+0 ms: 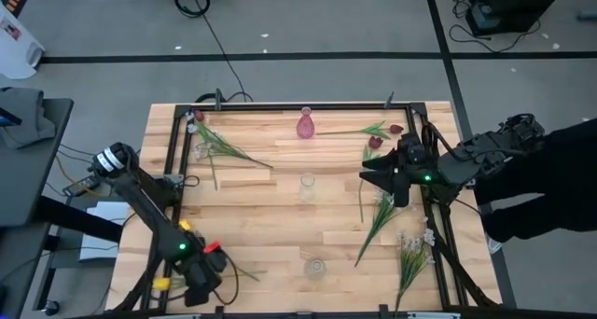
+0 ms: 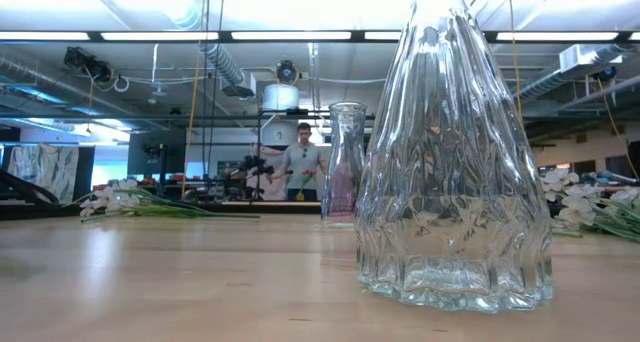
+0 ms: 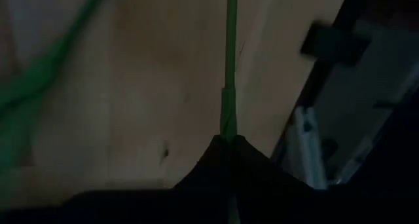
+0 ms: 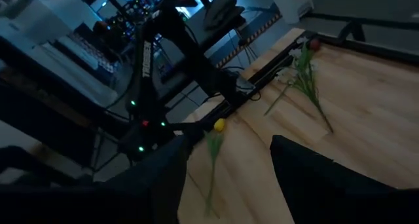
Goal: Sort flowers into vase by color
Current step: Put the bottom yellow flower into the pink transparent vase
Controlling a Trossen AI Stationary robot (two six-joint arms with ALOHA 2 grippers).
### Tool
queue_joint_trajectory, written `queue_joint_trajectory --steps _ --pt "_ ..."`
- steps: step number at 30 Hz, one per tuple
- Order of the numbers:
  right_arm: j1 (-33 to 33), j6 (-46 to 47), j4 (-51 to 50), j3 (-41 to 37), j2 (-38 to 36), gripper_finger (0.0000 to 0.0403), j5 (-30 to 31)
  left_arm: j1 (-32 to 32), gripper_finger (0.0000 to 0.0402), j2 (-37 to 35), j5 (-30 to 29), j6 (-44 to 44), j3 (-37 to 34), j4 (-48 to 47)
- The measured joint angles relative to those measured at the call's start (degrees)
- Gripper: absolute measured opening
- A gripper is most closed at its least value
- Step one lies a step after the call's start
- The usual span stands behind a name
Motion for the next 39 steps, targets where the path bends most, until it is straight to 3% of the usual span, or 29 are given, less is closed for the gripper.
queue_joint_trajectory --steps 10,20,27,34,39 --pt "0.0 -1.6 -0.1 0.0 0.0 0.0233 -1.6 6.8 0.0008 -0.6 4.0 -1.4 5.0 -9.2" --pt "0.0 -3.1 -1.9 0.0 0.0 0.0233 -2.0 20.3 0.0007 -10.2 -3.8 -2.0 5.1 -3.8" --pt "0.0 -5.3 -4.7 0.0 0.0 0.0233 -4.2 29.6 0.0007 -17.6 -5.6 -5.9 5.1 13.5" --pt "0.0 -7.0 -11.6 0.0 0.0 0.0233 -5.0 32.0 0.0007 -19.3 -5.4 -13.3 5.1 36.3" --pt "0.0 -20.4 -13.5 0.0 0.5 0.0233 -2.8 35.2 0.0007 -17.2 -9.2 -22.1 5.1 52.8"
